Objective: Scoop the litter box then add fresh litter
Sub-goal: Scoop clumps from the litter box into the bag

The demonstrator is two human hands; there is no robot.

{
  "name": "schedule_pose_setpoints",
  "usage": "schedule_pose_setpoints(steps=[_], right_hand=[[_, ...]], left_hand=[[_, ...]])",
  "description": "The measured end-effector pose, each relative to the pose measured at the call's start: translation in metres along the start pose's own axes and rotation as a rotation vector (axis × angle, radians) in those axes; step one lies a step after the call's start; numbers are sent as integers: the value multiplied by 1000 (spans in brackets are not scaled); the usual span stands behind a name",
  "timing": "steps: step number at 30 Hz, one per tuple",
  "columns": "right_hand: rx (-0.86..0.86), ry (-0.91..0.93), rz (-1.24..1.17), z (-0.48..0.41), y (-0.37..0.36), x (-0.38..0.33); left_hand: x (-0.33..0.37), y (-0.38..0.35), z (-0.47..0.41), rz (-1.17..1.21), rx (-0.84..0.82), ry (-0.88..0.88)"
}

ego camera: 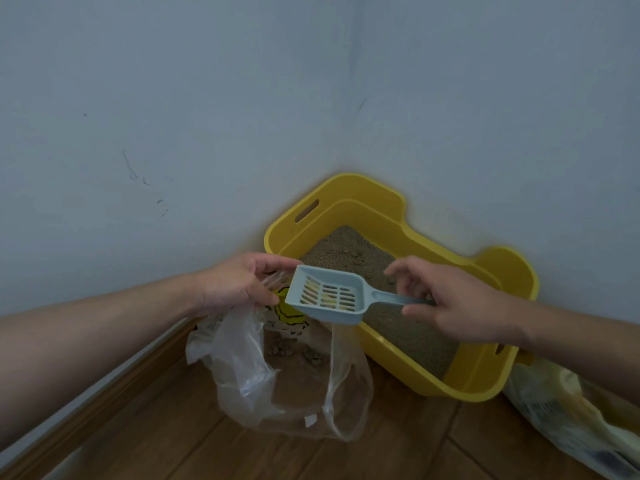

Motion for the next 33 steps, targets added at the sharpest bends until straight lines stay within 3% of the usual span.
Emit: schedule_pose_setpoints(steps=[4, 15, 22, 33], right_hand=[[31, -8, 229, -1, 4, 12], [86, -357, 397, -6, 21, 36], [-27, -543, 596, -5, 31, 55], [-182, -683, 657, -10, 39, 72]], left_hand=[[9, -5, -2, -29, 2, -18], [17, -17, -26, -35, 11, -25], [22, -24, -42, 1, -3, -55], [23, -33, -58, 45, -13, -41]])
Point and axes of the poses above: each hand's wrist, its own z-axis away from the middle knuckle, its own y-axis out of the back of the hand, x = y × z, the point moved 1 cm from there along -z, towards the middle knuckle, and after that the axes turned 13 degrees about -z, right-handed, at the moved point
